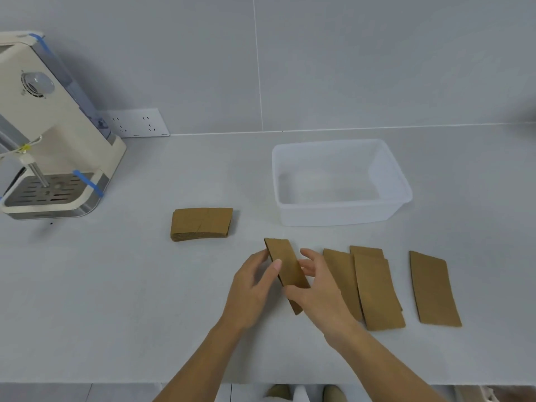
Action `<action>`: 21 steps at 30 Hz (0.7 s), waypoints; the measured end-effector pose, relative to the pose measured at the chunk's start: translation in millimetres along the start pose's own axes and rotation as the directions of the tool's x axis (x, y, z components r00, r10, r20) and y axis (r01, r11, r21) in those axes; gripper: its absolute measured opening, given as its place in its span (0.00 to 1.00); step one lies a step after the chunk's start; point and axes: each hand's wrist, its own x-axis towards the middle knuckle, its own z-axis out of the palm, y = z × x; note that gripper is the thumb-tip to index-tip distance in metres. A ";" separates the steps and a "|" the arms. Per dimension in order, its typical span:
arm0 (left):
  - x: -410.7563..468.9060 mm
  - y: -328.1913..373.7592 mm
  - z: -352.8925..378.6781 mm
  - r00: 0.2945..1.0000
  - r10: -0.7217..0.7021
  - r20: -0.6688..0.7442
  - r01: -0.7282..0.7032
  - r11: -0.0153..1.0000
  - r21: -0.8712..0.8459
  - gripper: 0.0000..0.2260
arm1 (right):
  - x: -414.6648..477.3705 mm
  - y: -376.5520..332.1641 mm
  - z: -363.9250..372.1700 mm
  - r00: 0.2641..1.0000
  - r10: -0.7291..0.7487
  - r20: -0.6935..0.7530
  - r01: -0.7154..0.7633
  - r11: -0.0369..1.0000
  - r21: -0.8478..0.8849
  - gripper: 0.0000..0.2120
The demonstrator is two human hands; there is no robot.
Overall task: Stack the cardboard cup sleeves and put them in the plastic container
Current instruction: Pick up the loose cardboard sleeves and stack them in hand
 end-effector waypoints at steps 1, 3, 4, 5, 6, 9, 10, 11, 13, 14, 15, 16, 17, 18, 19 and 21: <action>-0.6 3.2 1.7 0.999 -0.017 0.036 0.019 0.999 -0.040 0.18 | -0.9 -1.3 2.1 1.000 -0.006 0.013 0.005 0.999 0.044 0.33; -2.0 8.7 5.0 0.993 -0.071 0.099 0.087 0.982 -0.170 0.16 | -2.1 -2.1 7.4 0.999 -0.039 0.021 0.037 0.995 0.090 0.33; -2.7 10.1 6.2 0.988 -0.094 0.122 0.124 0.957 -0.264 0.16 | -2.8 -2.4 10.4 0.998 -0.059 0.019 0.057 0.993 0.103 0.32; -2.8 10.6 7.0 0.982 -0.125 0.142 0.170 0.912 -0.374 0.17 | -3.8 -3.3 12.9 0.997 -0.077 0.014 0.075 0.991 0.115 0.32; -2.4 10.8 7.7 0.972 -0.165 0.167 0.227 0.840 -0.492 0.19 | -5.4 -3.7 15.1 0.996 -0.088 0.006 0.087 0.988 0.128 0.32; -0.5 10.1 9.4 0.924 -0.268 0.273 0.382 0.607 -0.697 0.28 | -10.7 -3.4 18.9 0.993 -0.116 -0.002 0.115 0.982 0.148 0.30; -0.1 10.4 10.1 0.908 -0.283 0.308 0.417 0.551 -0.723 0.30 | -12.6 -3.6 19.6 0.992 -0.126 -0.004 0.125 0.983 0.137 0.30; 0.2 10.2 11.0 0.895 -0.288 0.340 0.444 0.503 -0.741 0.31 | -14.9 -4.1 20.6 0.990 -0.138 -0.007 0.138 0.984 0.111 0.29; 0.6 9.5 12.6 0.882 -0.282 0.379 0.470 0.445 -0.762 0.33 | -18.9 -5.0 23.3 0.986 -0.164 -0.020 0.165 0.985 0.045 0.29; 0.6 9.1 13.6 0.879 -0.274 0.390 0.475 0.431 -0.767 0.34 | -20.4 -5.0 24.5 0.986 -0.168 -0.023 0.168 0.986 0.017 0.29; 0.8 8.1 14.7 0.878 -0.264 0.400 0.478 0.419 -0.772 0.34 | -21.2 -4.9 25.2 0.986 -0.167 -0.026 0.167 0.986 -0.013 0.30; 1.0 7.4 15.8 0.876 -0.254 0.410 0.481 0.408 -0.776 0.34 | -22.3 -4.2 25.8 0.986 -0.164 -0.030 0.163 0.986 -0.042 0.31; 1.5 6.9 17.0 0.875 -0.247 0.416 0.484 0.407 -0.775 0.34 | -23.2 -2.9 26.1 0.986 -0.162 -0.033 0.160 0.985 -0.069 0.32; 2.1 6.1 17.9 0.875 -0.245 0.417 0.483 0.413 -0.772 0.35 | -24.3 -1.6 26.2 0.985 -0.169 -0.036 0.165 0.981 -0.100 0.32; 3.1 5.2 18.9 0.876 -0.243 0.416 0.481 0.421 -0.769 0.35 | -25.0 -0.3 26.2 0.982 -0.183 -0.040 0.176 0.975 -0.138 0.31; 4.7 4.4 21.5 0.876 -0.240 0.419 0.483 0.426 -0.765 0.36 | -26.4 2.9 24.8 0.978 -0.204 -0.051 0.190 0.961 -0.203 0.30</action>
